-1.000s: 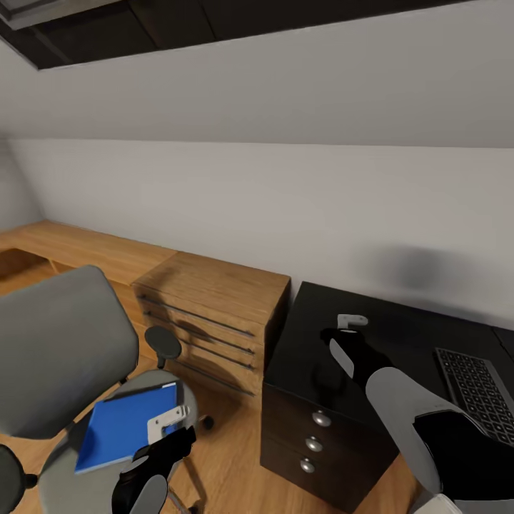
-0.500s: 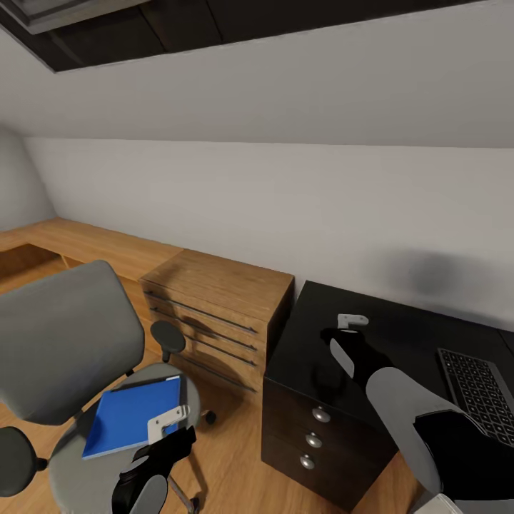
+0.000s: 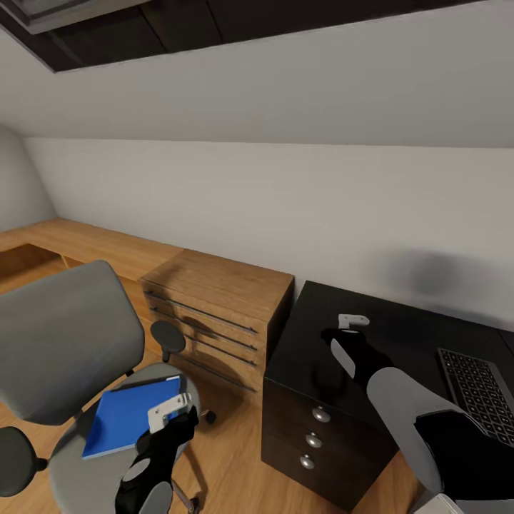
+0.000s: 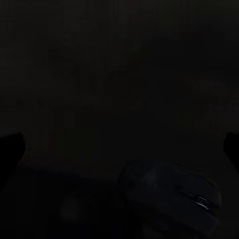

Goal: In the bedroom, organize the workspace by keeping the computer under the desk, ensuring the monitor is on the desk, placing the keyboard on the desk next to the monitor, placing the mouse on the desk next to the keyboard, moving the folder from the swivel chair onto the desk next to the mouse, stacking the notebook on top of the folder with the pen on top of the notebook, and positioning the swivel chair next to the desk.

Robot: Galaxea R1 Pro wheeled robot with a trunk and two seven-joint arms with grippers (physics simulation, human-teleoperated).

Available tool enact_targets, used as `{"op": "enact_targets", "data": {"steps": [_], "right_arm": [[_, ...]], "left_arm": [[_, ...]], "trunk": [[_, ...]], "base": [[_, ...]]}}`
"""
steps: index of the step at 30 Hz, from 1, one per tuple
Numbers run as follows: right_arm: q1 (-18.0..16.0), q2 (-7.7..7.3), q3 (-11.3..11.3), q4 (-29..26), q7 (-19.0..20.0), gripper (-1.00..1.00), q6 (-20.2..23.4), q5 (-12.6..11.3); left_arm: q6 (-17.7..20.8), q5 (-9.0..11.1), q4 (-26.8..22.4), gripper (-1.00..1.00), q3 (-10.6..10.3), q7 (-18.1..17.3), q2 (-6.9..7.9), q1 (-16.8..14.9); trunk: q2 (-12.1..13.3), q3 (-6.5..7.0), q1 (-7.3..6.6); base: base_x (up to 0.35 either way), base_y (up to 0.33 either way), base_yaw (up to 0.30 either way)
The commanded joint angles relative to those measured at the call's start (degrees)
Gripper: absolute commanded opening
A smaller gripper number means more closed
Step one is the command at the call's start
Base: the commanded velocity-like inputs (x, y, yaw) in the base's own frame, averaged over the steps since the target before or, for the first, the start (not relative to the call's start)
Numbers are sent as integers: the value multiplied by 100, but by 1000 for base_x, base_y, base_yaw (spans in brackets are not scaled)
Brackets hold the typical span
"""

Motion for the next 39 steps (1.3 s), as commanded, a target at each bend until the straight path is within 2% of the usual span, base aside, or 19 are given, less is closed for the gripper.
{"op": "enact_targets", "data": {"steps": [1,5,9,11,12,15,23,26,29,34,37,38,39], "right_arm": [[-3,-5,49,3,-37,100,27,-47],[-3,-5,48,21,-39,100,30,-46],[-3,-6,48,29,-51,100,37,-48],[-3,-1,47,36,-65,100,45,-53],[-4,1,38,53,-79,100,55,-56],[-4,1,23,94,-89,100,60,-63],[-4,-44,8,195,-107,100,67,-76],[-3,-78,5,217,-119,100,225,-89],[-3,-73,5,220,-117,100,371,-97],[-3,-72,5,221,-116,100,461,-101],[-4,-83,4,218,-116,100,485,-105],[-4,-89,4,213,-116,100,495,-108],[-4,-90,4,213,-116,100,497,-109]], "left_arm": [[-38,-61,-12,100,-74,49,25,-6],[-140,-169,-17,100,-154,54,46,-6],[-188,-192,-17,100,-185,53,51,-6],[-257,-203,-20,100,-256,55,53,-5],[-418,-213,-23,100,-376,56,70,-4],[-610,-257,-26,100,-476,60,94,-5],[-714,-348,-33,100,-570,59,106,-3],[-732,-368,-35,100,-762,73,107,-1],[-734,-385,-35,100,-807,80,109,0],[-737,-466,-36,100,-882,261,107,2],[-737,-485,-36,100,-1013,462,107,3],[-737,-492,-36,100,-1171,619,107,3],[-737,-494,-36,100,-1201,649,107,3]], "trunk": [[-4,-6,0],[-4,-6,0],[-4,-6,0],[-4,-6,0],[-4,-6,0],[-4,-6,0],[-4,-6,0],[-4,-6,0],[-4,-6,0],[-4,-6,0],[-4,-6,0],[-4,-6,0],[-4,-6,0]], "base": [[0,0,0],[0,0,0],[0,0,0],[0,0,0],[0,0,0],[0,0,0],[0,0,0],[2,0,0],[78,0,0],[245,0,0],[218,0,0],[72,0,0],[57,0,0]]}}
